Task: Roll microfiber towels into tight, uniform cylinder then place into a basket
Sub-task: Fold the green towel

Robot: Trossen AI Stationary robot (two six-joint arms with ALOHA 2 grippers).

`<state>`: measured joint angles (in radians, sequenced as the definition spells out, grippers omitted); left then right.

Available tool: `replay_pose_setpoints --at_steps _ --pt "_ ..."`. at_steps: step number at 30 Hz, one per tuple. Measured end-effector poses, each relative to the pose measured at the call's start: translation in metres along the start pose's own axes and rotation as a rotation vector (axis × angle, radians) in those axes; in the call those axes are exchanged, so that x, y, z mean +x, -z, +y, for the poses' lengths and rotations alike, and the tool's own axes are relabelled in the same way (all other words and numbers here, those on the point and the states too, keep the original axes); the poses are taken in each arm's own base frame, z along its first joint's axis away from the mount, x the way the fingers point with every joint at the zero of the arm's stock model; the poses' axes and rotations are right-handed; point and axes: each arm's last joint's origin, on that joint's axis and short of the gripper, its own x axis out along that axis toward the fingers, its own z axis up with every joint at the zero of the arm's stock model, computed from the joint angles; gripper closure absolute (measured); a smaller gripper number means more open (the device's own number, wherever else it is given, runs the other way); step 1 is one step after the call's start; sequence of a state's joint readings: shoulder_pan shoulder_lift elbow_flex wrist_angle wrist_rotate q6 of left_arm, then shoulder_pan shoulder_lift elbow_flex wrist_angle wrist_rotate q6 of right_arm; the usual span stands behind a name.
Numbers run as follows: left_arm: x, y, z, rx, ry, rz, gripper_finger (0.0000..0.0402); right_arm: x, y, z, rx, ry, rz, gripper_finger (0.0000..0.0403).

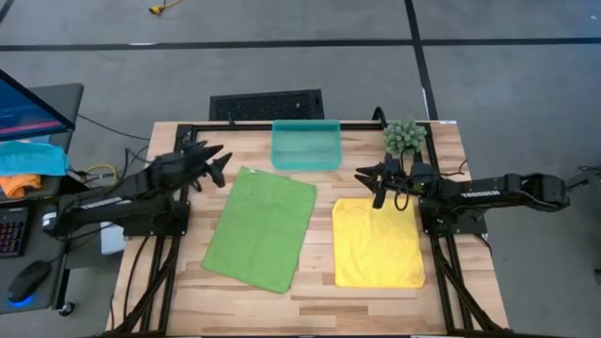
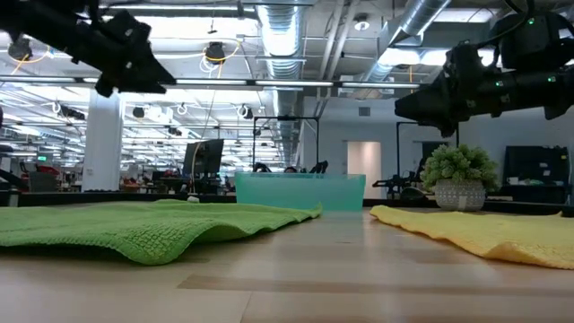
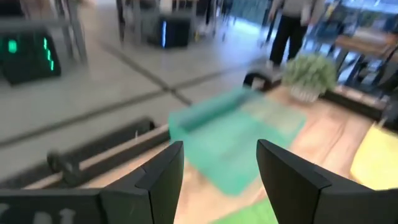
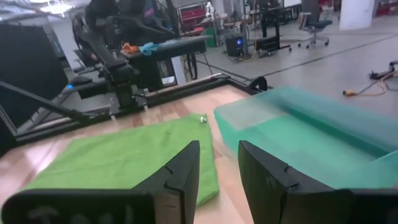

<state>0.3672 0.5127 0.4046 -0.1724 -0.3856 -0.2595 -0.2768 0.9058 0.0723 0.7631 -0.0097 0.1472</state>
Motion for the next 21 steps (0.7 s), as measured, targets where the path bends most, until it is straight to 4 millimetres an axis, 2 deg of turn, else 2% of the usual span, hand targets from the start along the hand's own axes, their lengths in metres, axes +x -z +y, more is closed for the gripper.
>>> replay_pose_setpoints --at_steps 4,12,21 --pt "0.021 -0.002 0.0 -0.004 0.002 0.162 0.0207 0.0 0.0 0.0 -0.014 0.0 -0.001 0.027" --pt "0.062 0.01 0.004 -0.023 0.002 0.444 0.0207 0.0 0.0 0.0 0.048 -0.001 -0.001 0.0269" --pt "0.083 0.032 0.006 -0.054 -0.056 0.587 0.0207 0.0 0.0 0.004 0.061 -0.024 0.002 0.0269"
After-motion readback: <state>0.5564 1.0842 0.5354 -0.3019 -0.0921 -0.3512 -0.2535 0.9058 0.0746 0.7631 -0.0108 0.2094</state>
